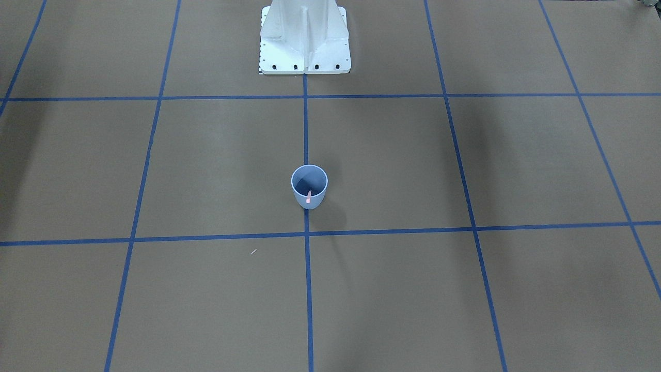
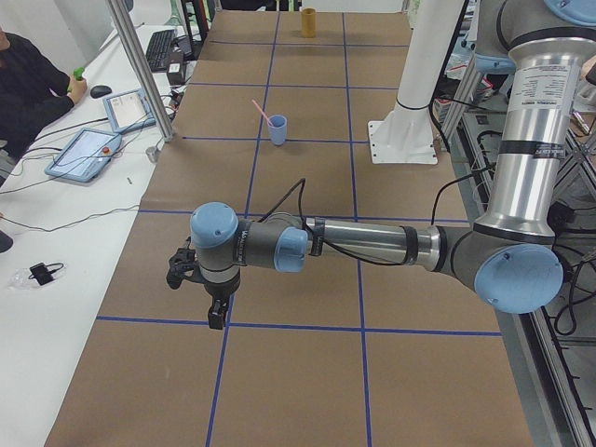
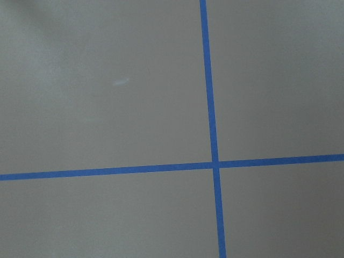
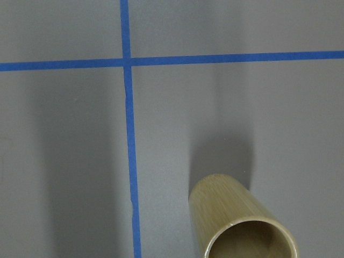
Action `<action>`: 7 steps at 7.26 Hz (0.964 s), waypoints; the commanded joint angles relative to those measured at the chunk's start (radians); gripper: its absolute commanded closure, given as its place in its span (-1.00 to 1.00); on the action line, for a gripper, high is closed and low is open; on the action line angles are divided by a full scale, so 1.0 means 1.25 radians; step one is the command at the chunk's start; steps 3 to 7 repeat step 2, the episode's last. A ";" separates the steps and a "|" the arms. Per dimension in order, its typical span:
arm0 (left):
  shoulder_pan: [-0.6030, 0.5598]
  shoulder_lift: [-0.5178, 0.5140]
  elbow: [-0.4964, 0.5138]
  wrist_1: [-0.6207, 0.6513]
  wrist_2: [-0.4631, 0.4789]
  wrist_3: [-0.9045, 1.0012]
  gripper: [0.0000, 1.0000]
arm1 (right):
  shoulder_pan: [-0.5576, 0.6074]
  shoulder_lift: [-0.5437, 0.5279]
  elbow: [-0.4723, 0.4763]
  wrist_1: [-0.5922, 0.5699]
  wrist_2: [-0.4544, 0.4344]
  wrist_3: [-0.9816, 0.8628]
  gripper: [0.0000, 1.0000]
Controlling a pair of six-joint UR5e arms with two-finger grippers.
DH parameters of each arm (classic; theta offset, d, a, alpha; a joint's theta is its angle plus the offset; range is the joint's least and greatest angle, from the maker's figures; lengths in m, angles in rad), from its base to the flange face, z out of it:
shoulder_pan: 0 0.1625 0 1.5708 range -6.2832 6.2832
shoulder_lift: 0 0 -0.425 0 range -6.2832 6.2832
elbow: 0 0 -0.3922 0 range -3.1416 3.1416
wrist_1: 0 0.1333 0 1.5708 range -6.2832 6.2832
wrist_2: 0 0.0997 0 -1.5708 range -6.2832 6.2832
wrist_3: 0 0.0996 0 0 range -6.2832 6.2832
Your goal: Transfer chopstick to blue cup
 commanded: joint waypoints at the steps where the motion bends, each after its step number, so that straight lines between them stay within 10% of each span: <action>1: 0.000 0.000 0.002 0.000 0.000 0.000 -0.96 | 0.005 0.001 0.004 0.000 0.000 0.000 -1.00; 7: 0.000 0.000 0.003 0.000 0.000 0.002 -0.96 | 0.007 0.004 0.005 0.000 0.005 0.001 -1.00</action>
